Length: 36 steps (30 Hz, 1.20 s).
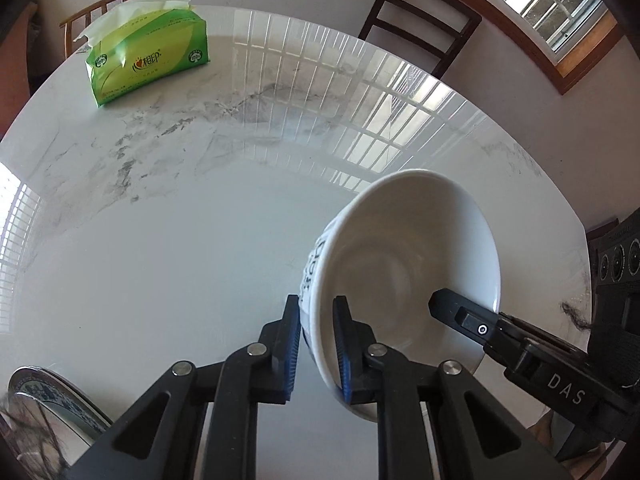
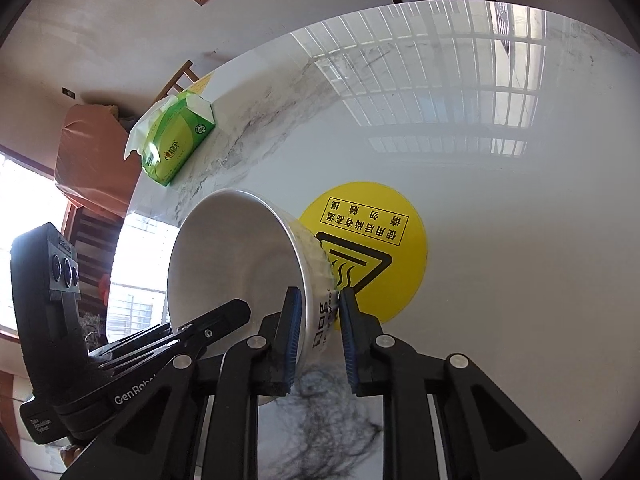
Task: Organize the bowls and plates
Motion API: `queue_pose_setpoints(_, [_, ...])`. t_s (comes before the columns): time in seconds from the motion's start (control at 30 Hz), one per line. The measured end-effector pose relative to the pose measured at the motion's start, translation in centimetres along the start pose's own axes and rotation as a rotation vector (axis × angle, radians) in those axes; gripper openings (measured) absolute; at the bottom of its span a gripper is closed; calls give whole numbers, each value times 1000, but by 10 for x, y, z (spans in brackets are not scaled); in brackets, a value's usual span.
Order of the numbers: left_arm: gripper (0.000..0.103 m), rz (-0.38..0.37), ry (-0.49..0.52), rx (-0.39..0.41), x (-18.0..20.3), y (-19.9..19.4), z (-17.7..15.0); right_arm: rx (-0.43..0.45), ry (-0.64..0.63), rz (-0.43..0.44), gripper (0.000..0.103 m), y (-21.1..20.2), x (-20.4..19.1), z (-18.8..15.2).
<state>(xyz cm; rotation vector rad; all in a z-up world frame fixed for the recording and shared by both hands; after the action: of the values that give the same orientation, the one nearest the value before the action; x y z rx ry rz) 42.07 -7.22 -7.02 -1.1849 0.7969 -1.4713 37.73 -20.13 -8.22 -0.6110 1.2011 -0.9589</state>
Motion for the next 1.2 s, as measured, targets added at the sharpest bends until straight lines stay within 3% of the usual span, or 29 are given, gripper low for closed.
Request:
queue_pose_setpoints(0.27, [17,20,55,98,10,-48,-21,29,5,47,15,-28,-15,-13])
queue_pose_setpoints(0.63, [17,23,113,176,21,-106,-77,59,8,105,15,-76,-36,-58])
queue_pose_setpoints(1.2, [17,26,156,200,11,-159,-161,72,-42,123,15,-117,-68,-139])
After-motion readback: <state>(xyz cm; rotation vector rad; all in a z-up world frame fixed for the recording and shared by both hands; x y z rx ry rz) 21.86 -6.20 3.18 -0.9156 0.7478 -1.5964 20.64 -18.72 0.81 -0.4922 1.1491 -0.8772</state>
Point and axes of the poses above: each gripper's, at about its wrist camera, not at the fingertips, and y roughly the way its jaws point, x to its right, z to its top, the point moved 8 cm from there along y, roughly the way its jaws point, and after that the axes turned 3 degrees about -y, right-handed, at the moved point
